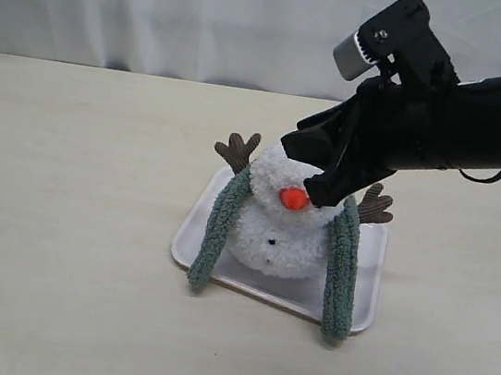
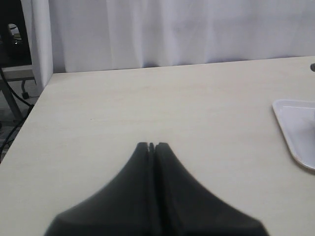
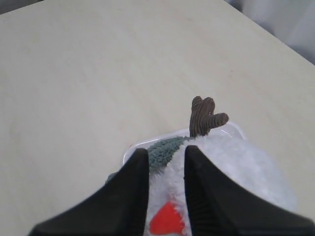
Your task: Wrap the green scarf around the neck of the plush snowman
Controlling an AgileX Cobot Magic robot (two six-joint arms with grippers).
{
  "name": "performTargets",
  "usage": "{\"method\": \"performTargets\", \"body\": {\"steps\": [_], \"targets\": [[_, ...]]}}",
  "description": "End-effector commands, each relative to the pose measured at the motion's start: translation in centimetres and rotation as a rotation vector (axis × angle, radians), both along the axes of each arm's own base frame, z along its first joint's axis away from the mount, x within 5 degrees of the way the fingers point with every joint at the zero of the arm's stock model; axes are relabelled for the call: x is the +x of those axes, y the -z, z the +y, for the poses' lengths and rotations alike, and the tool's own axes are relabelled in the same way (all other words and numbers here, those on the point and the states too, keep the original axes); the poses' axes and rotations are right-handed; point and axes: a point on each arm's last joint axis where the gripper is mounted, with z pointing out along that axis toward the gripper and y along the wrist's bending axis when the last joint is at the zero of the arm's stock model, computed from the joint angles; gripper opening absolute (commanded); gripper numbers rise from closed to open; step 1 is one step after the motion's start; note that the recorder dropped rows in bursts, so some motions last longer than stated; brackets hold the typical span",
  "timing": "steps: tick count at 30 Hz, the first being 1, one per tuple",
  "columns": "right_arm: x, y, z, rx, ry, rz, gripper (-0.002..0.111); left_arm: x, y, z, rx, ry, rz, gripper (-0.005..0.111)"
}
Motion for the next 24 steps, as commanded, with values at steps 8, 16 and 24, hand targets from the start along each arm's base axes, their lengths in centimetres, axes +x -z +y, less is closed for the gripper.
{"method": "performTargets", "body": {"steps": [8,16,24], "targets": [[0.1,-0.7,-1.9,-0.008,0.291,0.113,0.004,0.0,0.0,0.0,-0.007,0.000,-0.008,0.000],[-1.9,5.2,-3.8,-0.162,0.445,0.338,0.042,0.0,0.0,0.0,-0.007,0.000,-0.008,0.000],[-2.4,10.2,-4.4,-0.165,0.538,0.391,0.057,0.0,0.0,0.0,-0.007,0.000,-0.008,0.000]]}}
